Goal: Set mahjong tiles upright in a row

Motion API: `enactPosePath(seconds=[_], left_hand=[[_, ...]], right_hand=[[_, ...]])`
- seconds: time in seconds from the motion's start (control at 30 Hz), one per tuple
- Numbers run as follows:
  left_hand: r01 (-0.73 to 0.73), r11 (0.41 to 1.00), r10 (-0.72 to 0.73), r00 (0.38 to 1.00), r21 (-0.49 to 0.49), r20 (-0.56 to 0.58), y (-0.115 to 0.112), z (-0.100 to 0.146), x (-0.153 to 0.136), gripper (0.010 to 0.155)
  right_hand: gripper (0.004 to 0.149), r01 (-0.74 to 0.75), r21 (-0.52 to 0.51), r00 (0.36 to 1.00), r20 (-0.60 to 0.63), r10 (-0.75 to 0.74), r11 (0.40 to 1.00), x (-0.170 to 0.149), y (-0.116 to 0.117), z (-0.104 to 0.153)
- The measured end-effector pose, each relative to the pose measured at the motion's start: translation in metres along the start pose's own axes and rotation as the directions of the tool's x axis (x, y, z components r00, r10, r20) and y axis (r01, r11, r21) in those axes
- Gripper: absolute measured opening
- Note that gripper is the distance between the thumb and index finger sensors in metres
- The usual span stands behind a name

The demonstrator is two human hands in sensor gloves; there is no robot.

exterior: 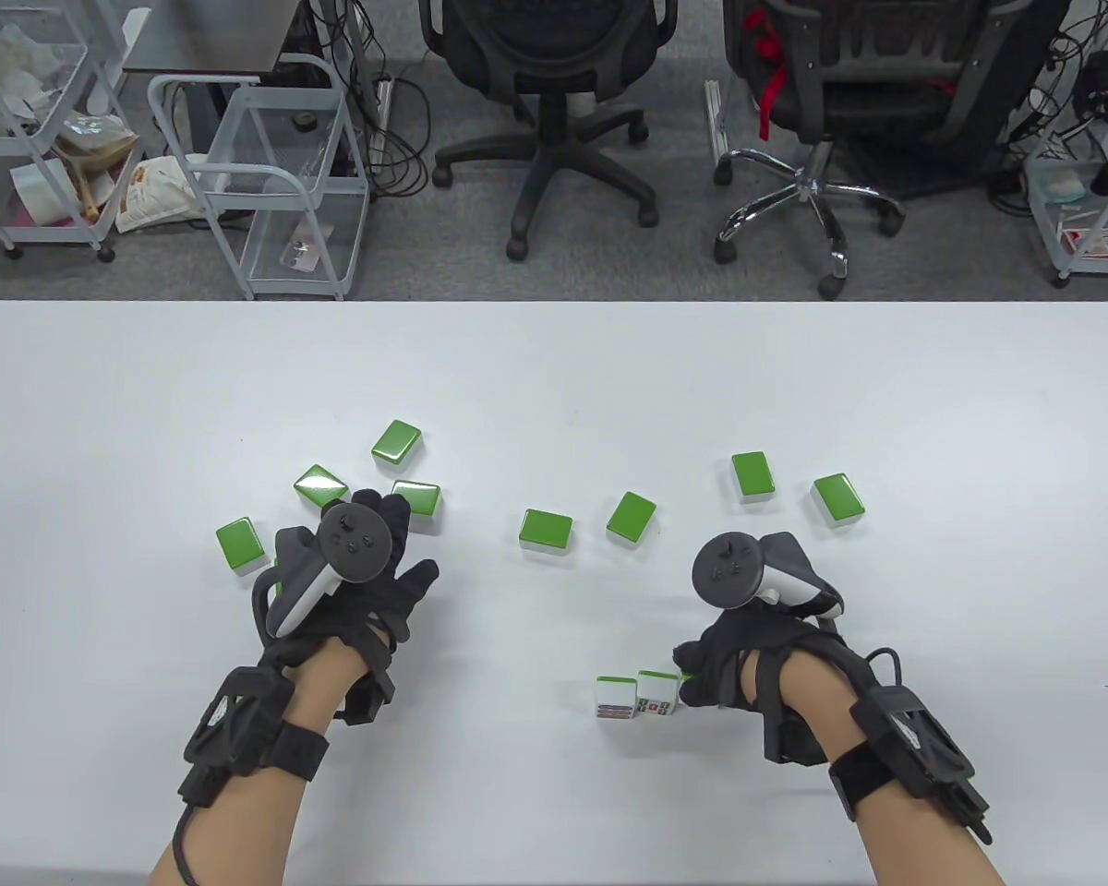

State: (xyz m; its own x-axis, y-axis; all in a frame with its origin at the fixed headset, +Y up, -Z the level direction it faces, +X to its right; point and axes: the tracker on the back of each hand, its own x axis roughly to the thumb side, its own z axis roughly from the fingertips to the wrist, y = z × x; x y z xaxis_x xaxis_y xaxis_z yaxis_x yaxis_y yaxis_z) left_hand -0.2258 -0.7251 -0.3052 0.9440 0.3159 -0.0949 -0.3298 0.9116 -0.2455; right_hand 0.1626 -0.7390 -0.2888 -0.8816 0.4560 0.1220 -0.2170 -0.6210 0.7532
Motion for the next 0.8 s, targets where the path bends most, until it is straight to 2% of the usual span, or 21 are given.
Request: enactPosePath(seconds=[0.2,0.37,0.53,0.67,0.8], left_hand=[[0.001,1.0,-0.001,1.0,-0.001,0.001,0.0,0.001,0.001,0.081],[-0.003,1.0,0.003,1.0,0.001,-0.001,0.0,0.0,0.0,0.081],[-0.007,1.0,0.007,1.0,-0.001,0.0,0.001,0.001,0.001,0.081],[-0.014,1.0,0.014,1.0,-0.002,-0.001,0.001,0.001,0.0,0.081],[-0.017,1.0,0.017,1.0,-0.003,-0.003,0.001,0.002,0.0,0.081]], right_hand=[[0.055,0.094,-0.02,0.995,0.03,-0.094,0.995,-0.01,-0.004,-0.005],[0.054,0.098,0.015,0.994,0.056,-0.099,0.995,-0.011,-0.003,-0.008],[0.064,0.12,0.013,0.989,0.09,-0.121,0.993,-0.013,-0.011,-0.001],[0.067,0.182,-0.128,0.98,0.098,-0.171,0.975,-0.014,-0.035,0.021],[0.068,-0.007,-0.397,0.999,-0.043,-0.01,0.918,-0.012,-0.061,0.045]])
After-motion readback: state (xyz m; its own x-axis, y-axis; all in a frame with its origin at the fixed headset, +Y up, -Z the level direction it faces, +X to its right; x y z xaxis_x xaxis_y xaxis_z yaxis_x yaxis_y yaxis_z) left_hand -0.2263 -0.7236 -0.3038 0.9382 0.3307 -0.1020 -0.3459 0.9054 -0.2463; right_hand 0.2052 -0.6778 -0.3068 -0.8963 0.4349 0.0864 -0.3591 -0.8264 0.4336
